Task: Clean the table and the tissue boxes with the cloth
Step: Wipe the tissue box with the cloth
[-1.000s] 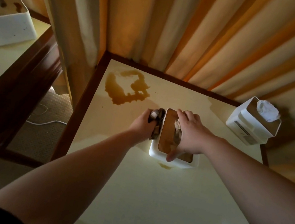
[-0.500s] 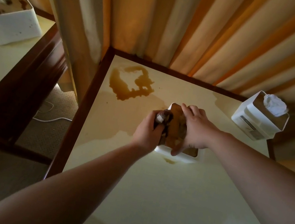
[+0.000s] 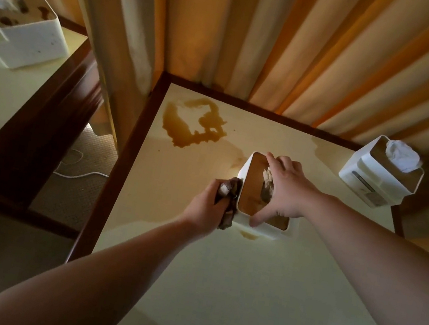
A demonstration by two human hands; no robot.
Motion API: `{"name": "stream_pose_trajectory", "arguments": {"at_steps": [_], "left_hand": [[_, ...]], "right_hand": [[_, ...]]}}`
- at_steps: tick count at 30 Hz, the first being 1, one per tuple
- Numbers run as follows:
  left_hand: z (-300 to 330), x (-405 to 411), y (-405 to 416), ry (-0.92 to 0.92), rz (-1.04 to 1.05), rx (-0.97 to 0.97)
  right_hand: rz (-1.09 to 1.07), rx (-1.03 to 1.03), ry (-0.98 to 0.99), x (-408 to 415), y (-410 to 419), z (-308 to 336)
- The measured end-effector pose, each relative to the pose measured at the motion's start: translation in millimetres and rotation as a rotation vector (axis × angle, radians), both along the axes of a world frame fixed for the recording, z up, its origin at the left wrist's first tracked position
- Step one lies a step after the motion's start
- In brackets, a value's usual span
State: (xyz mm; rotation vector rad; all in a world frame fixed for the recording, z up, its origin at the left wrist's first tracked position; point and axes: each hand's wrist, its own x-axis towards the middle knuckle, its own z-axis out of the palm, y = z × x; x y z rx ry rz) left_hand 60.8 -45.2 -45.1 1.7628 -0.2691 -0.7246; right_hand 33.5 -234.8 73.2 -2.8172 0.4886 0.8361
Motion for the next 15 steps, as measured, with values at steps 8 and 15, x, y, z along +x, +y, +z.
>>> {"name": "stream_pose_trajectory", "arguments": {"at_steps": [8, 15], "left_hand": [[24.1, -6.5, -12.4, -0.251, 0.110, -0.021], [33.7, 65.1, -43.4, -0.087, -0.053, 0.002]], "right_hand": [[-0.039, 0.033, -0.029, -1.7, -1.5, -2.1], [-0.007, 0.006, -0.020, 0.4, -3.6, -2.6]]}}
